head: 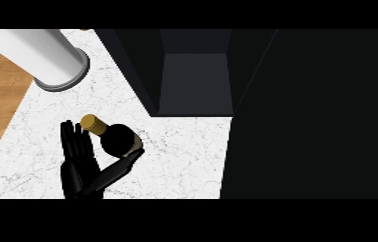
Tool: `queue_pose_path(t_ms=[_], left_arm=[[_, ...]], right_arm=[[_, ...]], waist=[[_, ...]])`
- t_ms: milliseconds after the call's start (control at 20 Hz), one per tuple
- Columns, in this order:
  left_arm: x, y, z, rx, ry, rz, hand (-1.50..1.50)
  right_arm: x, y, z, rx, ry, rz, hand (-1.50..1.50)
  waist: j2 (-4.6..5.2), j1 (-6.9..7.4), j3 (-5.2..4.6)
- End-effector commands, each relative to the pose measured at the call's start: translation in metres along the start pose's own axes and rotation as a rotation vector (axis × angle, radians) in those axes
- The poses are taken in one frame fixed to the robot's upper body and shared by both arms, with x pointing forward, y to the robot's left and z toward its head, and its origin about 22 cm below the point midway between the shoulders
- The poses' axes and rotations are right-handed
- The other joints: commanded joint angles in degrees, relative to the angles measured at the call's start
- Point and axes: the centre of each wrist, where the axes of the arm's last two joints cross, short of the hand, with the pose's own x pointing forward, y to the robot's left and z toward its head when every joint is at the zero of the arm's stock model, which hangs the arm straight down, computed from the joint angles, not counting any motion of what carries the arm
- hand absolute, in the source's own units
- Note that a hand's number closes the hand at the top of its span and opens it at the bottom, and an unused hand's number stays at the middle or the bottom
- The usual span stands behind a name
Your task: Pick up the wine, place it into the cabinet and close the cabinet
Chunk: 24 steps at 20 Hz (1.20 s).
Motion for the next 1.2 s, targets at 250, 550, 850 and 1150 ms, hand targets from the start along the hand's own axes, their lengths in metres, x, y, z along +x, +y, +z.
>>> queue_pose_path(t_ms=[250,550,850,1150], left_arm=[[-0.029,0.017,-0.025,0.009,0.002,0.002,-1.50],[-0.048,0.012,-0.015,0.000,0.032,0.012,-1.50],[-0.056,0.009,-0.017,0.003,0.033,0.003,-1.50],[-0.064,0.013,-0.002,-0.035,0.051,0.020,-1.50]], right_arm=[[0.023,0.002,0.036,0.018,-0.043,-0.026,-1.50],[0.027,0.008,0.026,0.024,-0.042,-0.037,-1.50],[0.024,-0.002,0.018,0.021,-0.048,-0.030,-1.50],[0.021,0.013,0.026,0.013,-0.054,-0.025,-1.50]], waist=[[0.01,-0.35,-0.02],[0.00,-0.05,-0.02],[0.04,0.00,0.01],[-0.04,0.09,0.01]])
